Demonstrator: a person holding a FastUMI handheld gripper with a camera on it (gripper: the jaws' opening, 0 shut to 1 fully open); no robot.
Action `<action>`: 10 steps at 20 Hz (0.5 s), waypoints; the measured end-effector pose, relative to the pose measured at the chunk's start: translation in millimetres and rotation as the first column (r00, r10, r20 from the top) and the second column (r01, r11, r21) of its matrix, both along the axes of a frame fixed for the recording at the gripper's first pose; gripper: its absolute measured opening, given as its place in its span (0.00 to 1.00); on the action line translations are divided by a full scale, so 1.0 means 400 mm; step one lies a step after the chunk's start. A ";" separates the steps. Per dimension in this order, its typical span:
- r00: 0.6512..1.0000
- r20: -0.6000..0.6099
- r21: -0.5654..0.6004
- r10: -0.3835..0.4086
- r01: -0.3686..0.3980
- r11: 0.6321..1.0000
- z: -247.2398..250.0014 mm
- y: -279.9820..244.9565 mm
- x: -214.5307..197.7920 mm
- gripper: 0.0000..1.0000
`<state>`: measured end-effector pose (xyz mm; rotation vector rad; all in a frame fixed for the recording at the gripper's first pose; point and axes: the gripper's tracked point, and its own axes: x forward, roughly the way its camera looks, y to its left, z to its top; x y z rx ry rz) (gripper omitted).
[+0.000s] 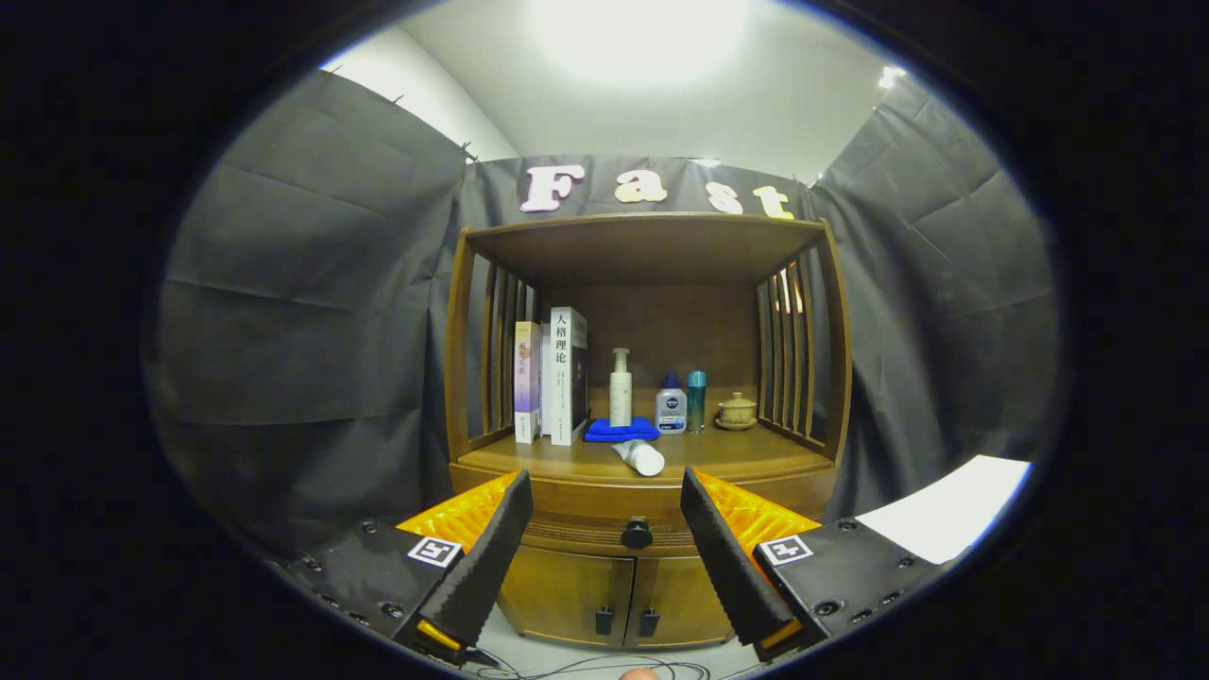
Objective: Pull open the drawer, take out the items inside it, and place them on the countertop above the cabinet.
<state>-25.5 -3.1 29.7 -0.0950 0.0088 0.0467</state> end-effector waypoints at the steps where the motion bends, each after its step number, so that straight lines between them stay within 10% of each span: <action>1: 1.000 -0.002 0.010 0.008 -0.008 1.000 0.001 0.006 -0.003 0.99; 10: 1.000 -0.002 0.030 0.021 -0.021 0.999 -0.003 -0.004 -0.016 0.99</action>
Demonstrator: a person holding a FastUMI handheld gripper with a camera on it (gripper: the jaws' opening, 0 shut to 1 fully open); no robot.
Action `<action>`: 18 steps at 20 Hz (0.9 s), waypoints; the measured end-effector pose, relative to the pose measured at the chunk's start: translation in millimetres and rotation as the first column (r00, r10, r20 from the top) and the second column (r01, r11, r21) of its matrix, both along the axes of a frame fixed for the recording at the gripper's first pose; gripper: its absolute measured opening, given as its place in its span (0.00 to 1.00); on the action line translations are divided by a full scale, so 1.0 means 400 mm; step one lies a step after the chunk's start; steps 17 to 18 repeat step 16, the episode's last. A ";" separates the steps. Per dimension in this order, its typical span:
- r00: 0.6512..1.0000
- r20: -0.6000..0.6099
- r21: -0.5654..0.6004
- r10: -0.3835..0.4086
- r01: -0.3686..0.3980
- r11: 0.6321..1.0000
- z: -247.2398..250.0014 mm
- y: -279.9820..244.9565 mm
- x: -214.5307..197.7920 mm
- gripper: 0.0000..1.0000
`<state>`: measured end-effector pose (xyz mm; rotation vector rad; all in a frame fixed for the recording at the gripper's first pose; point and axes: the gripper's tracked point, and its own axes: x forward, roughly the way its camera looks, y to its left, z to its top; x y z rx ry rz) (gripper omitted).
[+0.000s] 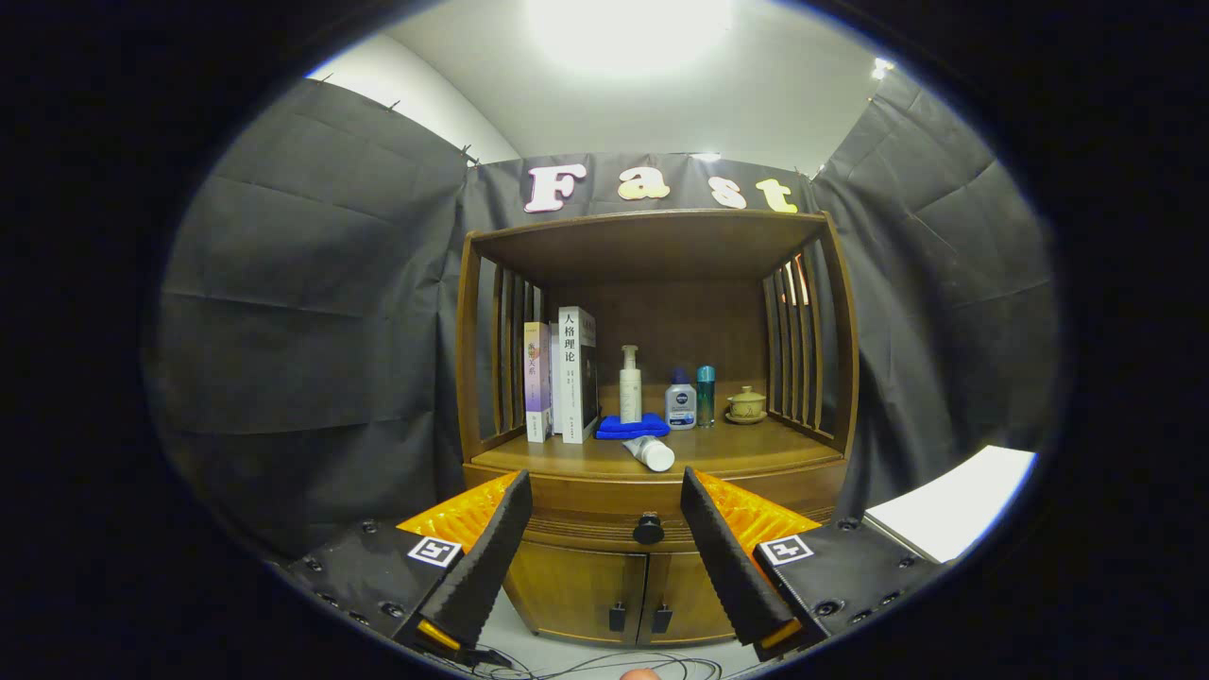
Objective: Pull open the drawer, take out the items inside it, and place them on the countertop above the cabinet.
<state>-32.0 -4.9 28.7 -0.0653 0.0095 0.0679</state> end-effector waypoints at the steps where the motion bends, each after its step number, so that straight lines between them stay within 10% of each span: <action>1: 1.000 0.001 -0.002 0.002 -0.002 1.000 0.000 0.001 -0.001 0.99; 18: 1.000 0.016 0.007 0.022 -0.022 1.000 0.007 0.004 -0.013 0.99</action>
